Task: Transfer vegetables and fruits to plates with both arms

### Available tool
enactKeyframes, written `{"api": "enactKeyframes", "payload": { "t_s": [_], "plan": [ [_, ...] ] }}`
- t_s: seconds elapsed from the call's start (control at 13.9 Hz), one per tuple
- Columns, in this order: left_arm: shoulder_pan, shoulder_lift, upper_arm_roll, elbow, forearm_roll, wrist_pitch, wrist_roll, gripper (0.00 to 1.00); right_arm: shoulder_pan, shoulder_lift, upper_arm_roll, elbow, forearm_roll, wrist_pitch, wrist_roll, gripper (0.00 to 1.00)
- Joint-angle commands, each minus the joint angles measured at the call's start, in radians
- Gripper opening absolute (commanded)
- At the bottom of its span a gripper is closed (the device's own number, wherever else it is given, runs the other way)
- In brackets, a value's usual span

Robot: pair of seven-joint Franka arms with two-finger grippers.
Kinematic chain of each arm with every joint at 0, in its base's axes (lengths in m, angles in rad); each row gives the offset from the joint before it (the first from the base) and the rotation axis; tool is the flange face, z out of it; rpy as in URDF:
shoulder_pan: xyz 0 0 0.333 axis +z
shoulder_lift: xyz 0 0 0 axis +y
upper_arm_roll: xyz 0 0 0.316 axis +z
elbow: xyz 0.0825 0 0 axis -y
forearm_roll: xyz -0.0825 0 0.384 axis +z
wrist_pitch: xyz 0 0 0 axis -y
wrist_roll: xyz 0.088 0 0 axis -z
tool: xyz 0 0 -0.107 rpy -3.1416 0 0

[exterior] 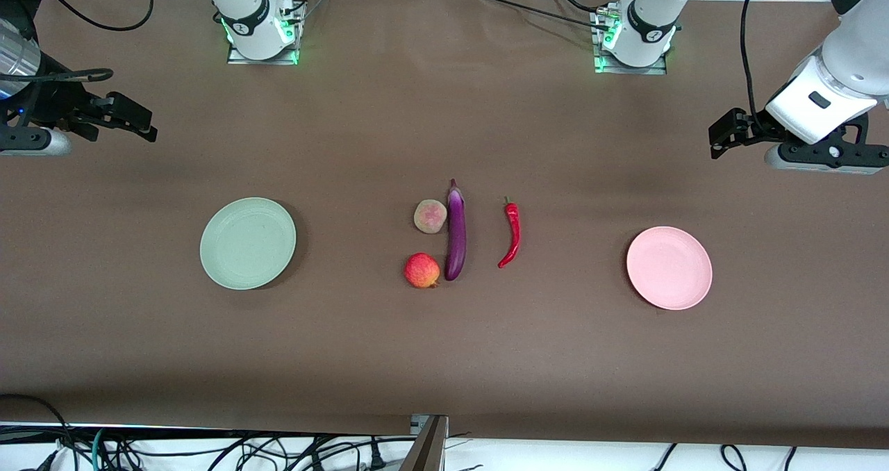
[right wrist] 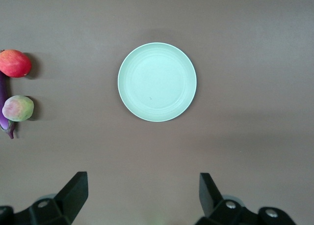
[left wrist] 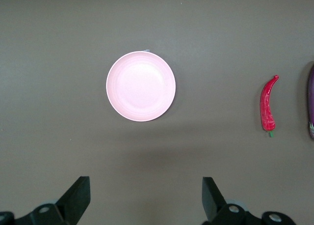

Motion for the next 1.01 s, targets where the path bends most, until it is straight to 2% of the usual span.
{"api": "enactKeyframes", "payload": {
  "t_s": [0.0, 0.36, 0.5, 0.72, 0.93],
  "plan": [
    [0.005, 0.008, -0.001, 0.021, -0.005, -0.011, 0.007, 1.0, -0.02, -0.013, 0.019, -0.015, -0.016, 0.007, -0.006, 1.0],
    [0.005, 0.008, 0.0, 0.021, -0.005, -0.013, 0.007, 1.0, -0.011, -0.007, 0.025, -0.006, -0.025, 0.007, -0.015, 1.0],
    [0.005, 0.008, 0.0, 0.021, -0.005, -0.013, 0.007, 1.0, 0.03, 0.025, 0.028, -0.009, -0.022, 0.009, 0.0, 1.0],
    [0.005, 0.008, 0.0, 0.021, -0.005, -0.013, 0.006, 1.0, 0.113, 0.175, 0.028, 0.033, -0.016, 0.085, 0.121, 1.0],
    [0.002, 0.009, -0.001, 0.021, -0.005, -0.013, 0.006, 1.0, 0.231, 0.414, 0.036, 0.144, 0.013, 0.244, 0.377, 1.0]
  ]
}}
